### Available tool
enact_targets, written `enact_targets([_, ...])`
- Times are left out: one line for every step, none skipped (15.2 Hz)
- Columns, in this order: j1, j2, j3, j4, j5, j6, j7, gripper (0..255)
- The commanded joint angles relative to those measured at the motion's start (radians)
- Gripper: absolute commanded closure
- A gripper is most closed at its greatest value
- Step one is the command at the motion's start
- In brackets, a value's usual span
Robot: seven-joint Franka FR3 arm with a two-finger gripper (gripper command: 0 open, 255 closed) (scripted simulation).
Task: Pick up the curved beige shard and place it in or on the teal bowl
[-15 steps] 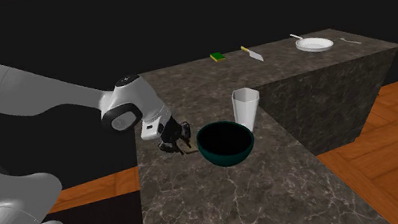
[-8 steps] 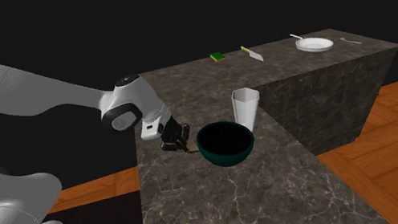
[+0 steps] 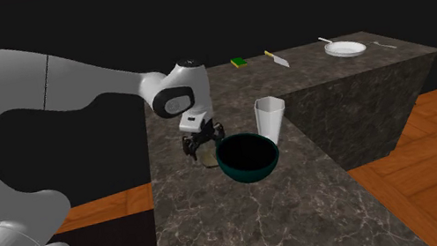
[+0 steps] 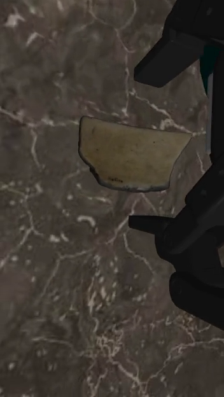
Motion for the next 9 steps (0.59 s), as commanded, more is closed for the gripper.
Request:
enact_targets([-0.001,0.035,0.004,0.010,-0.021,-0.005,0.018,0])
enact_targets([0.000,0.042,0.005,0.002,-0.027,0.008,0.022,0])
enact_targets([0.001,0.050,0.006,-0.006,-0.033,0.021,0.027,0])
enact_targets([0.002,0.057,0.007,-0.014,-0.039,0.035,0.032,0])
enact_targets([0.004,0.070,0.008,-0.026,-0.050,0.056,0.040,0])
enact_targets([0.004,0.070,0.008,-0.026,-0.050,0.056,0.040,0])
enact_targets([0.004,0.070,0.008,-0.026,-0.050,0.056,0.039,0])
enact_targets([0.004,0.070,0.008,-0.026,-0.050,0.056,0.040,0])
enact_targets([0.004,0.070,0.008,-0.026,-0.050,0.056,0.040,0])
